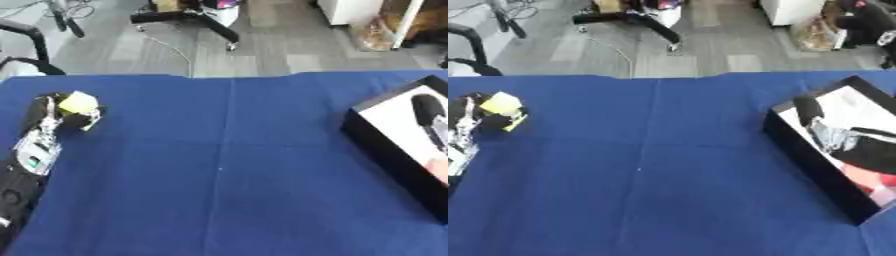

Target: Pick up the objects with one hand, pass them to the other hand, and then place them into the box on the other side of the table.

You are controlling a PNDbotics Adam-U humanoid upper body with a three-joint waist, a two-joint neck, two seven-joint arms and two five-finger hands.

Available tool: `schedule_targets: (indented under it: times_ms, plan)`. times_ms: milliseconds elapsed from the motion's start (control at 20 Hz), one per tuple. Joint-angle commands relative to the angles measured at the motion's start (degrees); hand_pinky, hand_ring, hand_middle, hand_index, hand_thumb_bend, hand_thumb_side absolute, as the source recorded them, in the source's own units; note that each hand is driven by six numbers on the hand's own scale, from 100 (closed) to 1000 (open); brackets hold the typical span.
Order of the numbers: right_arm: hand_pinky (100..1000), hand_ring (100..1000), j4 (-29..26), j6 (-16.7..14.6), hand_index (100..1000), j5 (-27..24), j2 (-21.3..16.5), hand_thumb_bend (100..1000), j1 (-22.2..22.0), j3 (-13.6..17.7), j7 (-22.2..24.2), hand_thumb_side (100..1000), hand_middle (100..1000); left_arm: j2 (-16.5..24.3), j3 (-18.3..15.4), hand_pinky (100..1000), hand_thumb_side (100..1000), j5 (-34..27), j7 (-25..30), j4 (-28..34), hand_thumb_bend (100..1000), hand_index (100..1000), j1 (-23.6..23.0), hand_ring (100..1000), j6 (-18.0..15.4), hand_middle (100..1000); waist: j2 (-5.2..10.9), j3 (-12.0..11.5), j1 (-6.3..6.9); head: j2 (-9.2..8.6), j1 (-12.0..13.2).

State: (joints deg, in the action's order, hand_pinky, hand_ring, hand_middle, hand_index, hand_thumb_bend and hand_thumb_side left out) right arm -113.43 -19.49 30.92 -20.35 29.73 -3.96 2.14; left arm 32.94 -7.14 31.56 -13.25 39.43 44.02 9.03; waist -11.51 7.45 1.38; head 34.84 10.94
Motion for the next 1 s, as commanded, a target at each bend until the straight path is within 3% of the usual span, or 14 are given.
schedule_targets:
  times_ms: [50, 200, 350, 450, 750, 1000]
  plan:
    - [849, 865, -1.16, -0.01, 1000, 0.1, -0.38, 259, 0.64, 0.6, 0.24, 483, 911, 0.51, 0.42, 610, 388, 0.04, 0.16, 1.04, 542, 732, 1.22, 578, -0.82, 633, 0.04, 0.2, -0.63, -0.65, -0.15]
    - [849, 864, -1.16, 0.11, 1000, 0.02, -0.53, 257, 0.62, 0.67, 0.28, 483, 909, 0.25, 0.46, 591, 298, -0.03, 0.63, 0.86, 432, 703, 1.06, 546, -1.07, 598, 0.17, 0.21, -0.51, -0.58, -0.2]
    - [849, 864, -1.16, 0.15, 1000, -0.04, -0.76, 252, 0.55, 0.69, 0.34, 482, 908, 0.13, 0.24, 556, 164, -0.38, 0.25, 1.07, 214, 640, 0.74, 487, -1.11, 531, 0.44, 0.09, -0.44, -0.47, -0.4]
    - [850, 863, -1.16, 0.16, 1000, -0.14, -0.98, 248, 0.51, 0.7, 0.4, 482, 908, -0.03, 0.12, 542, 126, -0.99, -0.46, 1.99, 136, 616, 0.39, 467, -1.3, 510, 0.7, -0.08, -0.39, -0.32, -0.57]
    - [852, 863, -1.16, 0.16, 1000, -0.6, -1.9, 227, -0.13, 0.56, 0.88, 478, 907, -0.76, 0.63, 522, 100, -2.56, -0.93, 11.18, 110, 584, -2.09, 441, -3.3, 485, 2.29, -1.03, -0.33, 1.25, -2.34]
    - [847, 857, -1.16, 0.59, 1000, -2.08, -3.21, 230, -1.13, -0.14, 1.84, 467, 904, -3.08, 2.89, 519, 101, -4.47, 1.56, 26.13, 100, 578, -6.3, 437, -6.12, 481, 4.85, -2.23, -0.18, 4.67, -4.96]
